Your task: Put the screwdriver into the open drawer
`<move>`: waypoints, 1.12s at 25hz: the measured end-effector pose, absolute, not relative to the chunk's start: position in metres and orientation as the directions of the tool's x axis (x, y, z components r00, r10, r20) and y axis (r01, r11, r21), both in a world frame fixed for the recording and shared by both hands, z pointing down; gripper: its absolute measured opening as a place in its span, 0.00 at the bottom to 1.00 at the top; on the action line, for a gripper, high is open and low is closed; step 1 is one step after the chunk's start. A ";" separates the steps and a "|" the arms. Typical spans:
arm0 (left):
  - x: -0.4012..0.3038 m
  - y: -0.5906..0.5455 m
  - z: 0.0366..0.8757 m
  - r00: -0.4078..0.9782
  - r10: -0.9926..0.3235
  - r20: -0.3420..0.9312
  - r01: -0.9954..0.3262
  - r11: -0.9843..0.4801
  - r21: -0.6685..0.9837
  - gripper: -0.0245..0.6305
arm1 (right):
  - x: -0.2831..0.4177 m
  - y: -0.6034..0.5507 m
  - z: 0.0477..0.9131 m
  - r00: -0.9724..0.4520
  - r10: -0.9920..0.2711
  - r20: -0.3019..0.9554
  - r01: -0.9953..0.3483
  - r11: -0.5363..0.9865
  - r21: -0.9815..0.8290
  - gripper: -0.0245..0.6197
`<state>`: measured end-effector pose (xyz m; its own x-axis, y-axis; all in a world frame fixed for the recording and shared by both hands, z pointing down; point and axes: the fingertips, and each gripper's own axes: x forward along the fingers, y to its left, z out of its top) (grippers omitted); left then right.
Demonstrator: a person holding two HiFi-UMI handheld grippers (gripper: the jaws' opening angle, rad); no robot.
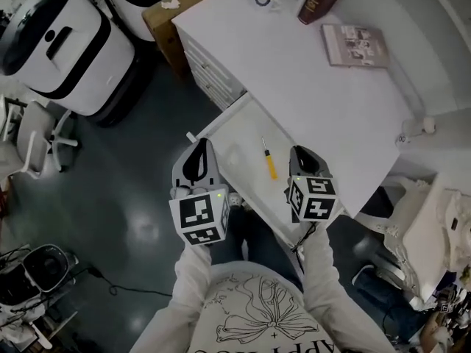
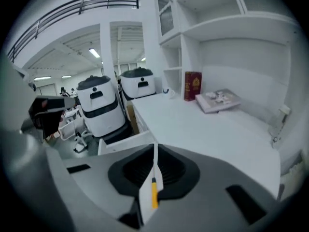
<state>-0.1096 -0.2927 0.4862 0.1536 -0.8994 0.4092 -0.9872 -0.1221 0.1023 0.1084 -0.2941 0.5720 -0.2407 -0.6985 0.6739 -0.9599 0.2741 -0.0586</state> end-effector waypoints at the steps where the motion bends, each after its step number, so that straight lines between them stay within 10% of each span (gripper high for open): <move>1: -0.108 -0.293 0.476 0.156 -0.907 0.392 -0.987 -0.126 0.101 0.04 | 0.110 -0.295 0.555 -0.240 -0.723 0.648 -0.961 0.270 -0.056 0.07; 28: -0.094 -0.267 0.314 0.147 -0.985 0.087 -0.988 -0.142 0.057 0.04 | 0.100 -0.287 0.322 -0.279 -0.944 0.178 -0.960 0.274 -0.052 0.04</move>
